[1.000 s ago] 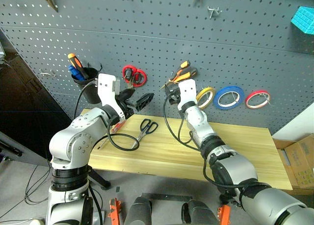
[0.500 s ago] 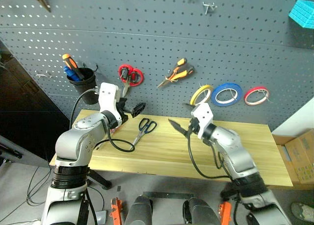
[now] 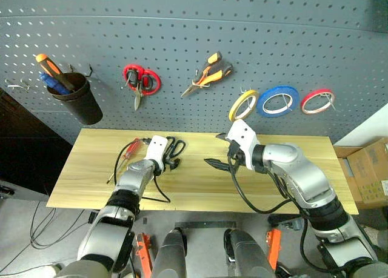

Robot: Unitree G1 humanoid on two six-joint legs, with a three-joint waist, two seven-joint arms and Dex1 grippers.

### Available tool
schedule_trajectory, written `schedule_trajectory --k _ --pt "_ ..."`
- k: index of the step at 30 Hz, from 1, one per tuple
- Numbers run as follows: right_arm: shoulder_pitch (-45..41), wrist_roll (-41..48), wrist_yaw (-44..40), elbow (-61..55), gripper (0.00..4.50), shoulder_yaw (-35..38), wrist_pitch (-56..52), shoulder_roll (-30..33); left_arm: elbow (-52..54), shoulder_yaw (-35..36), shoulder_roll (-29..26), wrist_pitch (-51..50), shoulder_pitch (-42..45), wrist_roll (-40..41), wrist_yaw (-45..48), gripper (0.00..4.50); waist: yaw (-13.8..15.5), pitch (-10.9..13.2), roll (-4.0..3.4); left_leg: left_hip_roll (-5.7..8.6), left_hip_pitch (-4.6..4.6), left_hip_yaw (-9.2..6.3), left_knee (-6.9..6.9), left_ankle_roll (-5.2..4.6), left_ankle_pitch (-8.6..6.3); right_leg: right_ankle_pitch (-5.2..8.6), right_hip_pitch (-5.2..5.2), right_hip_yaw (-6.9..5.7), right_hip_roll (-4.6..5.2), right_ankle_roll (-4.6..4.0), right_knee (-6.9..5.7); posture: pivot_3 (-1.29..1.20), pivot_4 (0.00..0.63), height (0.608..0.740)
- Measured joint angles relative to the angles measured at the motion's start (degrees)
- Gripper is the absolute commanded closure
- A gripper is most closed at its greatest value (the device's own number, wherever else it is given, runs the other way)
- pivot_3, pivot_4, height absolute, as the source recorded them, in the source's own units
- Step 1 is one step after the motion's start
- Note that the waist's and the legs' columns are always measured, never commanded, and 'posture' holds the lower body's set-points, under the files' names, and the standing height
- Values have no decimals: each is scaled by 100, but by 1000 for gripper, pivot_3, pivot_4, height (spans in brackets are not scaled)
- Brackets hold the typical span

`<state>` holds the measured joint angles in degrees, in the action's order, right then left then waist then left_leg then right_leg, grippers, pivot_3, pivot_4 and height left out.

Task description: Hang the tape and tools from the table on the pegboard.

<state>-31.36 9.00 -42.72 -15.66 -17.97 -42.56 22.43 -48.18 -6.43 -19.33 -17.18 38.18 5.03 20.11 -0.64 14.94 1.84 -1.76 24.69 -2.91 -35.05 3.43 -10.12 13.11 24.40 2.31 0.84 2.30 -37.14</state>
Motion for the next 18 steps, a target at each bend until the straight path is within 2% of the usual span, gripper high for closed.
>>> schedule_trajectory --k 5,11,14,18 --pt "-138 53 -261 -47 23 -306 -102 186 -647 118 31 405 358 -151 -59 0 -80 76 -5 19 3 2 -4 -4 -4 18 -4 0 22 36 1 -56 344 740" --pt "-137 -11 -411 -46 23 -473 -47 474 -883 183 19 360 521 -302 -46 0 -140 114 -3 16 -8 3 -12 -2 -2 15 -8 2 20 42 -13 -57 336 740" --pt "-138 -70 -423 -43 0 -496 -39 485 -687 180 2 -32 508 -358 -89 591 -172 114 -3 15 -21 3 -12 -1 -2 15 -19 2 19 42 -14 -50 331 740" --pt "-144 -102 -439 -29 0 -510 -38 485 -62 234 -59 -670 285 -363 -202 1944 -256 114 -4 13 -25 5 -10 -1 -2 15 -21 5 19 43 -14 -47 323 740"
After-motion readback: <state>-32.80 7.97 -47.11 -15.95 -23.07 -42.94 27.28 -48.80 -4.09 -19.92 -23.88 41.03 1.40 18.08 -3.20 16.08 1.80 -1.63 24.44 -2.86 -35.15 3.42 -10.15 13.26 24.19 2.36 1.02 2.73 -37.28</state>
